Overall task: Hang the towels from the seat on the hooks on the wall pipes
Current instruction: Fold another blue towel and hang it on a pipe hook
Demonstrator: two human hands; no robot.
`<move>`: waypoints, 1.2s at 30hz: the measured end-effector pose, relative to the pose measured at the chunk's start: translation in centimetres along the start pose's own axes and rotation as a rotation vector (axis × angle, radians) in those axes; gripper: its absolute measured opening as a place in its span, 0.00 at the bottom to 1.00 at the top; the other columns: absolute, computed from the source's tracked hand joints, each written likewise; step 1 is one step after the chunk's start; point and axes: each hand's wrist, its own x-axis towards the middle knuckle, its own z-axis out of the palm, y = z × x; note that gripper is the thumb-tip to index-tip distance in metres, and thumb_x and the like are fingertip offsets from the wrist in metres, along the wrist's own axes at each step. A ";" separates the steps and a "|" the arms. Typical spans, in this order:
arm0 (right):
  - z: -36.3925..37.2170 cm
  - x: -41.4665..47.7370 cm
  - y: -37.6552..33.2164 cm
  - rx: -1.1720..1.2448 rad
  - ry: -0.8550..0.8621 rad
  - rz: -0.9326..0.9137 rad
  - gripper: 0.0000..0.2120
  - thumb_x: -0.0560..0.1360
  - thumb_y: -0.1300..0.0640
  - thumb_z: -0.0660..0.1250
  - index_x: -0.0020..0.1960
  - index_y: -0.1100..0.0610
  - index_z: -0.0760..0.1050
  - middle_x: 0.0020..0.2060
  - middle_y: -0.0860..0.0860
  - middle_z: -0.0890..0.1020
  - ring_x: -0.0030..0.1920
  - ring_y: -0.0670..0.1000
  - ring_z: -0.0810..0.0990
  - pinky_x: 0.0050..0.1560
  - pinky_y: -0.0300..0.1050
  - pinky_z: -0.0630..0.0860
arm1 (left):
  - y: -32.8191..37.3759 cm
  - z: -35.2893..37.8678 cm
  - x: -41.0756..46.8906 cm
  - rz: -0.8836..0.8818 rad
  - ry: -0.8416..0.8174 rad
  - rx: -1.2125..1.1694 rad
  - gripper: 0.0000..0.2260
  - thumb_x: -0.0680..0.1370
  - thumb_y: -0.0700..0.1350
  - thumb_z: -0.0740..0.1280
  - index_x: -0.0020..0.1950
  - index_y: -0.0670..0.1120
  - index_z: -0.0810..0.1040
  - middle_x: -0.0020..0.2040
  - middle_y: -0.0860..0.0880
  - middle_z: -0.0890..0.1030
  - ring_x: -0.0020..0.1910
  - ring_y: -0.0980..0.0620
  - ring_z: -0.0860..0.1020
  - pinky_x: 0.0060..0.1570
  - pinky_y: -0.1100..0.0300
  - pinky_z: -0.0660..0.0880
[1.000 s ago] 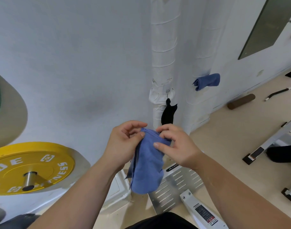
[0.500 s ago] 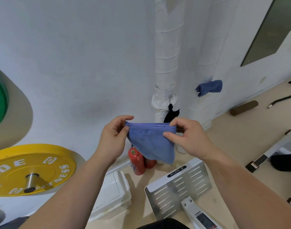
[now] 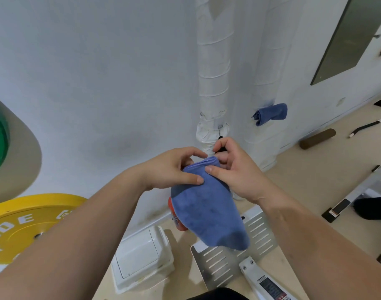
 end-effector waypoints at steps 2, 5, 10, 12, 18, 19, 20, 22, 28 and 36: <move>-0.2 0.0 -0.1 0.018 0.022 0.000 0.16 0.78 0.68 0.68 0.56 0.52 0.66 0.44 0.54 0.86 0.45 0.52 0.84 0.51 0.54 0.80 | 0.7 0.3 0.5 0.018 -0.012 0.045 0.12 0.75 0.46 0.75 0.57 0.50 0.82 0.50 0.45 0.85 0.51 0.45 0.84 0.55 0.47 0.80; -0.6 -0.3 -0.1 0.058 0.033 0.017 0.16 0.79 0.68 0.67 0.60 0.51 0.67 0.44 0.54 0.86 0.44 0.52 0.83 0.50 0.52 0.80 | 1.6 0.4 0.7 -0.013 0.001 0.105 0.06 0.72 0.48 0.75 0.46 0.47 0.83 0.44 0.47 0.85 0.44 0.45 0.83 0.48 0.48 0.80; -1.6 -0.2 0.4 0.117 0.006 0.036 0.23 0.78 0.67 0.68 0.67 0.50 0.65 0.49 0.58 0.86 0.51 0.56 0.85 0.54 0.56 0.81 | 2.3 0.9 0.9 0.027 0.030 0.139 0.06 0.76 0.44 0.72 0.41 0.45 0.78 0.38 0.48 0.80 0.37 0.52 0.78 0.40 0.55 0.75; -1.8 0.0 1.0 0.145 -0.026 0.087 0.31 0.75 0.66 0.73 0.72 0.51 0.65 0.53 0.56 0.86 0.55 0.55 0.85 0.56 0.53 0.82 | 2.4 1.2 0.9 0.059 0.100 0.125 0.09 0.78 0.43 0.71 0.39 0.47 0.76 0.34 0.53 0.77 0.34 0.56 0.75 0.37 0.62 0.72; -1.2 -0.1 5.5 -0.186 -0.095 0.235 0.24 0.60 0.49 0.80 0.54 0.55 0.83 0.51 0.51 0.87 0.56 0.54 0.85 0.59 0.62 0.79 | 2.8 -0.5 0.4 0.146 0.373 0.125 0.06 0.78 0.44 0.71 0.44 0.46 0.75 0.39 0.44 0.80 0.37 0.53 0.76 0.40 0.54 0.74; -1.3 -0.3 6.2 -0.185 -0.092 0.252 0.22 0.61 0.50 0.80 0.52 0.56 0.84 0.50 0.52 0.87 0.56 0.55 0.85 0.58 0.63 0.79 | 2.6 -0.9 0.2 0.145 0.414 0.135 0.05 0.78 0.43 0.70 0.46 0.47 0.75 0.41 0.43 0.81 0.37 0.51 0.77 0.41 0.53 0.76; -1.4 -0.4 6.9 -0.184 -0.106 0.261 0.19 0.63 0.52 0.79 0.52 0.56 0.83 0.50 0.53 0.87 0.56 0.55 0.84 0.59 0.63 0.79 | 2.2 -1.3 0.0 0.131 0.448 0.131 0.04 0.79 0.42 0.69 0.49 0.49 0.75 0.42 0.42 0.82 0.38 0.48 0.78 0.42 0.51 0.77; -1.6 -0.7 7.6 -0.202 -0.173 0.265 0.16 0.66 0.54 0.75 0.54 0.52 0.82 0.51 0.51 0.86 0.55 0.53 0.85 0.58 0.59 0.80 | 1.0 -1.9 -0.4 0.087 0.504 0.117 0.11 0.80 0.42 0.67 0.58 0.56 0.74 0.43 0.41 0.83 0.41 0.43 0.80 0.42 0.51 0.78; -1.6 -1.9 9.3 -0.299 -0.272 0.404 0.10 0.65 0.56 0.72 0.43 0.61 0.77 0.32 0.49 0.78 0.35 0.47 0.75 0.40 0.46 0.71 | -2.9 -3.0 -1.5 -0.011 0.682 -0.002 0.19 0.82 0.40 0.61 0.62 0.66 0.70 0.49 0.49 0.84 0.48 0.45 0.82 0.51 0.47 0.80; -2.7 -3.1 11.4 0.026 -0.029 0.525 0.07 0.78 0.60 0.66 0.56 0.56 0.78 0.47 0.56 0.83 0.45 0.51 0.82 0.47 0.51 0.79 | -7.1 -3.9 -2.4 -0.086 0.690 0.090 0.18 0.81 0.36 0.59 0.55 0.61 0.75 0.54 0.53 0.81 0.52 0.49 0.78 0.51 0.51 0.76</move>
